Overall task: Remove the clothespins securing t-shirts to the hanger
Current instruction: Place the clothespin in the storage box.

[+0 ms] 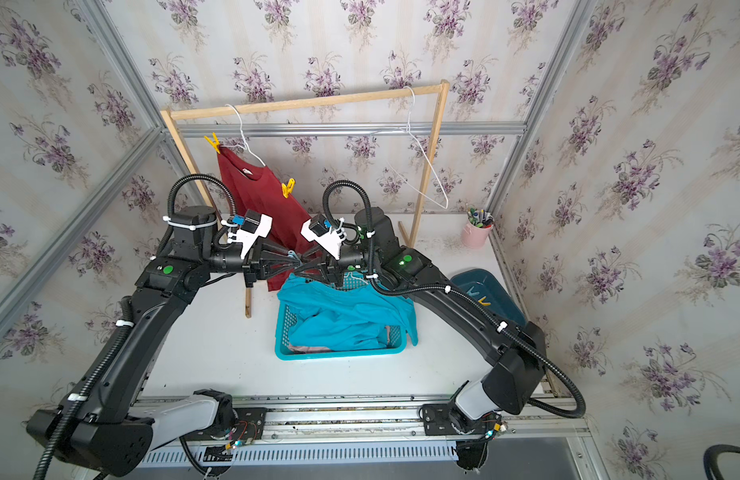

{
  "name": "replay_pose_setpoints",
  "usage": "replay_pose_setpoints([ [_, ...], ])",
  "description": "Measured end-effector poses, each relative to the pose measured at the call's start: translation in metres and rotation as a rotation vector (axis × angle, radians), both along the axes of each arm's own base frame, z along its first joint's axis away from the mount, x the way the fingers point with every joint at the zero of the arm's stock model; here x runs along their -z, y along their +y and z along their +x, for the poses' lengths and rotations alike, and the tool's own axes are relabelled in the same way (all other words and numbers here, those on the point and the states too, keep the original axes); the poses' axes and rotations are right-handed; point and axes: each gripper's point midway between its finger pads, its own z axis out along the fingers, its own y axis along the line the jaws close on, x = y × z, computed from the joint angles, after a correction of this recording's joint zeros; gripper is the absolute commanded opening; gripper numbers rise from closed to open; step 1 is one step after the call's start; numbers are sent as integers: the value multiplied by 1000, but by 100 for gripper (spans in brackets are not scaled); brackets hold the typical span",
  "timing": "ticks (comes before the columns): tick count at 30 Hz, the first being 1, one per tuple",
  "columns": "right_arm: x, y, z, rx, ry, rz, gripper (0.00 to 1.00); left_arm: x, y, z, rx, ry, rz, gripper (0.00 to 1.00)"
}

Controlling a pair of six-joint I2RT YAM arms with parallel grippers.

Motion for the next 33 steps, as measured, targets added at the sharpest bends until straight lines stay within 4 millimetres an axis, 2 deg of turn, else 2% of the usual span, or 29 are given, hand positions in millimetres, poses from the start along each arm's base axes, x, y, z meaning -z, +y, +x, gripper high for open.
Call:
replay_pose_setpoints([
  [6,0,2,-5,-38,24,11,1,1,0,1,-3,11,-1,13],
  [9,2,2,-5,-39,42,8,0,2,1,3,-16,21,3,19],
  [10,3,2,-5,-40,48,7,0,3,1,3,-16,22,3,24],
  [13,2,2,-6,-45,55,12,0,2,1,3,-11,14,2,53],
  [16,-2,1,-7,-47,47,27,0,3,0,2,-7,10,3,99],
  [21,-3,-4,-6,-22,35,26,0,1,1,1,-22,-4,9,99],
  [25,2,-21,8,64,28,10,0,-3,4,-1,-46,-32,17,99],
  [28,16,-50,22,174,51,-12,0,-2,5,0,-71,-41,27,99],
  [33,60,-121,44,434,127,-61,0,4,8,7,-113,-47,50,99],
])
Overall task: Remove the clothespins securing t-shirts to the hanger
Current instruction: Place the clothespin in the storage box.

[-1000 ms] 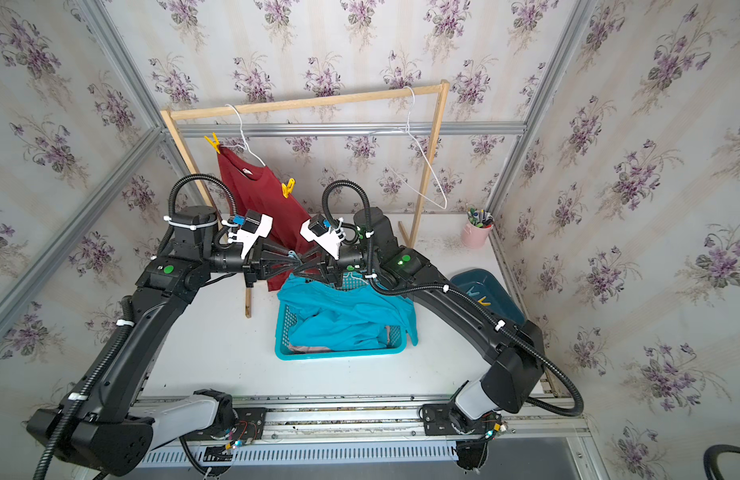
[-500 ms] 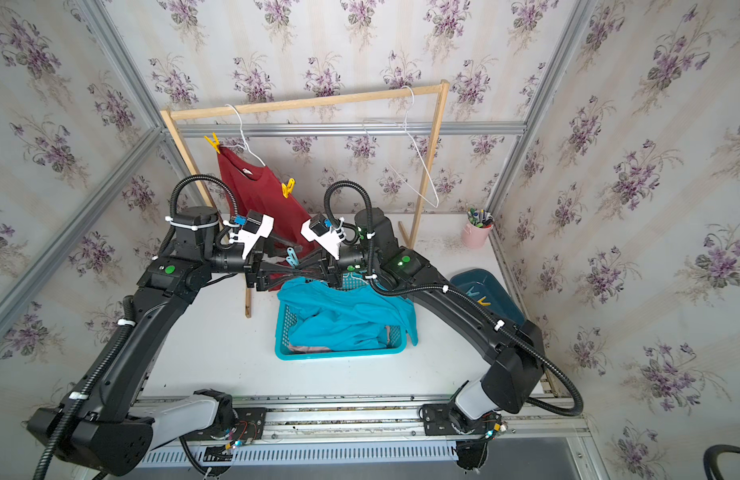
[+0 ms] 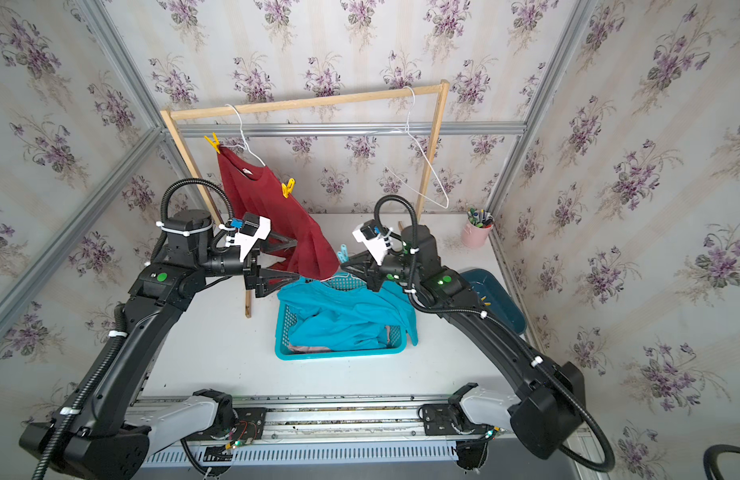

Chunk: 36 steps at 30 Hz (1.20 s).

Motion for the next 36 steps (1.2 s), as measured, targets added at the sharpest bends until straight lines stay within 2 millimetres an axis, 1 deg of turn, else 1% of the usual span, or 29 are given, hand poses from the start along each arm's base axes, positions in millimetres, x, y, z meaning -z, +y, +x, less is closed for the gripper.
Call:
replay_pose_setpoints([
  [3,35,-60,22,255,83,-29,0,1,0,4,-13,-3,5,99],
  [4,48,-84,29,355,121,-35,0,2,0,5,-19,0,7,99],
  [6,74,-135,40,562,205,-35,0,5,-1,9,-33,10,15,99],
  [7,87,-165,46,684,246,-28,0,7,-2,10,-39,16,20,99],
  [8,101,-194,48,795,294,-18,0,10,-3,11,-42,19,26,99],
  [10,123,-241,48,973,375,8,0,16,-6,11,-45,32,36,99],
  [11,135,-261,47,1042,423,20,0,21,-8,11,-44,41,42,99],
  [12,145,-276,48,1094,471,32,0,25,-10,10,-41,49,47,99],
  [14,164,-297,52,1164,559,39,0,34,-15,7,-28,66,59,99],
  [15,173,-304,54,1187,603,37,4,39,-18,5,-21,76,66,99],
  [17,184,-312,59,1214,656,32,12,48,-24,3,-12,99,79,99],
  [19,194,-320,60,1236,693,31,13,56,-28,2,-14,125,90,99],
  [22,206,-339,56,1309,726,24,15,66,-31,4,-32,178,100,99],
  [23,208,-345,55,1330,730,22,23,69,-31,4,-40,203,101,99],
  [25,210,-351,56,1351,739,16,43,75,-32,8,-61,245,102,99],
  [26,210,-353,58,1354,740,6,51,77,-32,10,-72,270,103,100],
  [27,209,-355,59,1356,739,1,56,79,-33,11,-78,290,101,99],
  [29,205,-356,61,1357,732,3,61,83,-34,14,-86,326,98,99],
  [31,199,-357,62,1359,720,10,63,83,-36,14,-79,349,91,99],
  [34,191,-354,59,1350,707,20,61,80,-40,12,-53,363,79,99],
  [36,181,-349,58,1327,686,40,57,78,-43,10,-44,356,78,99],
])
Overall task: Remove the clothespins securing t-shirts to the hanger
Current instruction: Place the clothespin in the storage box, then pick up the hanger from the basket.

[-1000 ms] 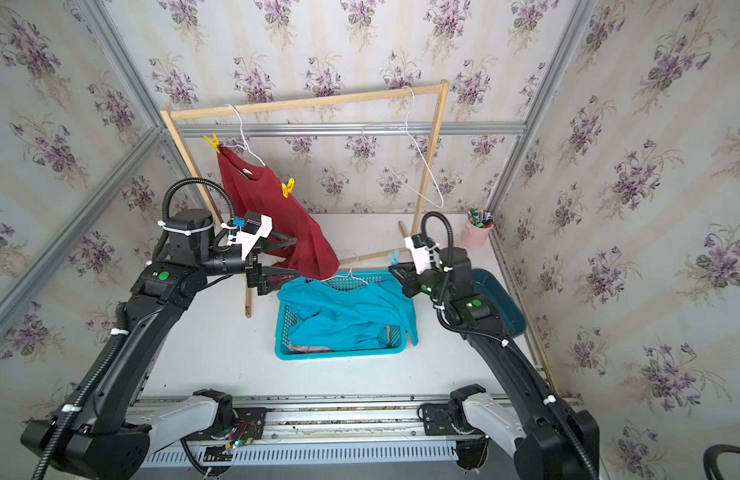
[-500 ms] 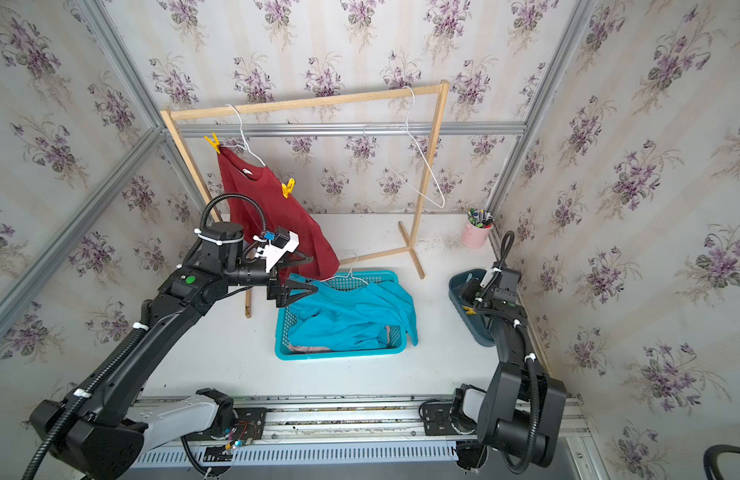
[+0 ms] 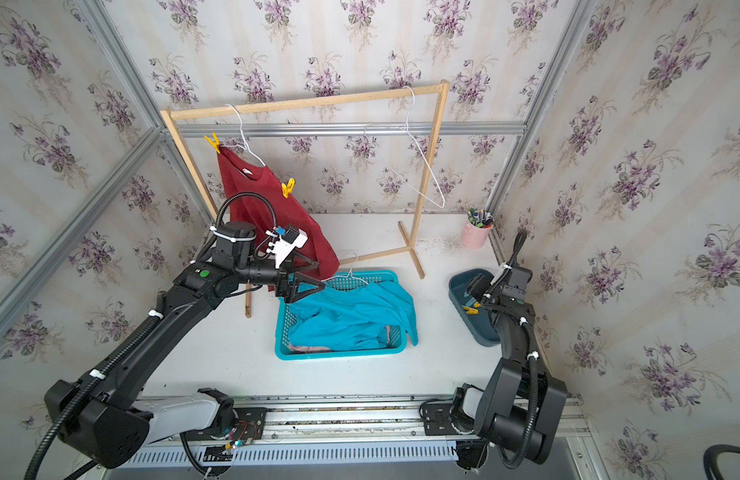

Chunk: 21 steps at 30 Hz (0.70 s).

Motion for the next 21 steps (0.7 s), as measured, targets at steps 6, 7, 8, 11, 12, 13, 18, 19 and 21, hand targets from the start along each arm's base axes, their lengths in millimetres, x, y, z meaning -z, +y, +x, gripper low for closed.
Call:
replay_pose_setpoints([
  [6,-49,73,3,-210,-159,-11,53,5,-3,-1,-36,-46,53,99],
  [7,-57,92,2,-263,-190,-13,52,9,-4,0,-46,-45,68,99],
  [8,-64,113,0,-322,-221,-14,51,13,-5,1,-57,-46,84,99],
  [11,-71,168,-9,-467,-273,-7,51,26,-11,6,-103,-47,145,87],
  [12,-70,187,-13,-521,-280,1,50,31,-13,8,-119,-46,166,82],
  [13,-70,200,-15,-556,-284,3,50,35,-14,11,-132,-41,183,78],
  [18,-61,263,-15,-756,-270,-6,49,63,-11,27,-221,30,259,73],
  [19,-61,272,-13,-791,-266,-17,49,66,-13,26,-220,41,263,73],
  [21,-63,287,-8,-855,-267,-47,50,69,-15,24,-220,51,269,73],
])
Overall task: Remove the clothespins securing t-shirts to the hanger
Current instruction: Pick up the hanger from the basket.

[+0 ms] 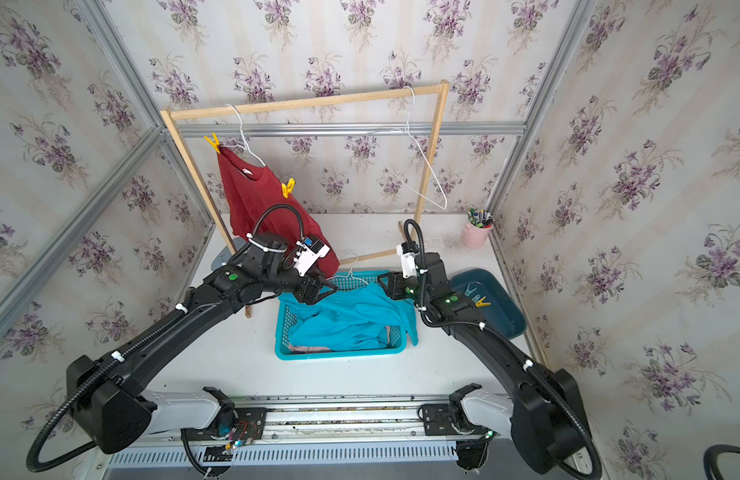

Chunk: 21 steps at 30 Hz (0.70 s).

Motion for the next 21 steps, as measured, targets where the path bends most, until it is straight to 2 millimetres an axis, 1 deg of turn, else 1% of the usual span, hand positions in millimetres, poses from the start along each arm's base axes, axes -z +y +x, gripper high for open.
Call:
replay_pose_setpoints([
  [2,-1,14,6,-60,-19,-44,50,0,-2,-1,2,1,1,73],
  [4,3,26,10,-122,-16,-92,51,2,-2,-2,0,7,3,73],
  [6,8,32,16,-163,-4,-129,52,4,-2,-3,-2,11,5,73],
  [10,25,39,19,-243,43,-193,53,5,-3,-4,-8,24,3,73],
  [14,46,41,15,-302,101,-237,47,10,-4,-4,-9,37,8,73],
  [16,56,43,14,-326,129,-257,45,12,-4,-5,-9,44,11,73],
  [18,62,44,16,-341,143,-271,44,13,-4,-4,-11,47,12,73],
  [21,64,48,22,-358,141,-281,43,16,-5,-4,-13,56,15,73],
])
